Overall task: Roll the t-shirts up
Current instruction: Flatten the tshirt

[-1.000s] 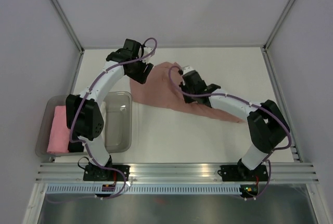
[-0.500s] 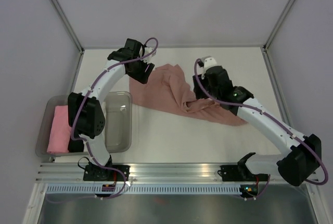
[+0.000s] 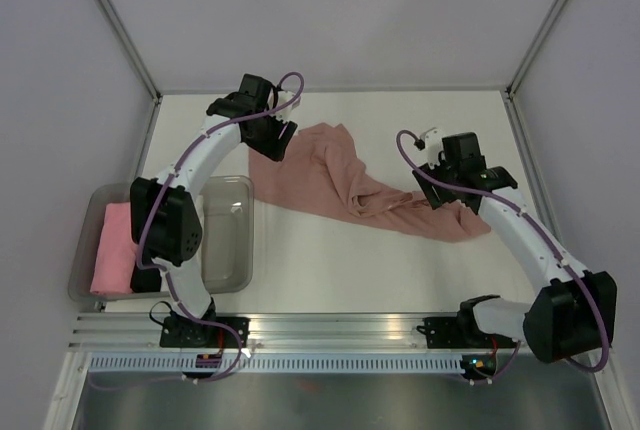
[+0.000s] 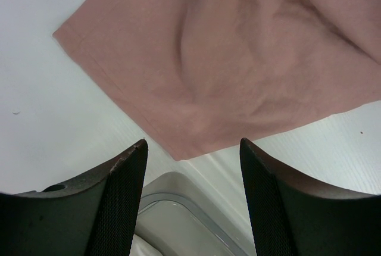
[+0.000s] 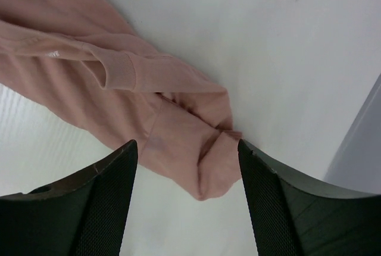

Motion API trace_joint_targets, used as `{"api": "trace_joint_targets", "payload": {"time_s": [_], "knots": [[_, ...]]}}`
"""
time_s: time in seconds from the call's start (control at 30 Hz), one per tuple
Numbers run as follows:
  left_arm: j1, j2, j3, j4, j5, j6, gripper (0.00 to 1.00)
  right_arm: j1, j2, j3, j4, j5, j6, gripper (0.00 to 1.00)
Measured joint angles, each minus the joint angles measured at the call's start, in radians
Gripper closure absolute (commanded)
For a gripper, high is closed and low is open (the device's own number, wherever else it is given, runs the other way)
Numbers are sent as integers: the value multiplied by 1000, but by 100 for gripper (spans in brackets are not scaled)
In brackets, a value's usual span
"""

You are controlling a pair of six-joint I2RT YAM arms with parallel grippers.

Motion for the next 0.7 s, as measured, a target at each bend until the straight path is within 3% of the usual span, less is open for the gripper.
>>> {"api": "trace_joint_targets", "payload": {"time_s": [0.13, 0.3, 0.7], "knots": [[0, 0, 0, 0, 8, 0, 31, -67, -5, -21, 35, -127, -252, 26], [0, -1, 7, -1, 10, 0, 31, -65, 232, -8, 50, -171, -467, 25], [0, -12, 7, -4, -13, 1, 31, -56, 341, 67, 113, -226, -635, 31]]}}
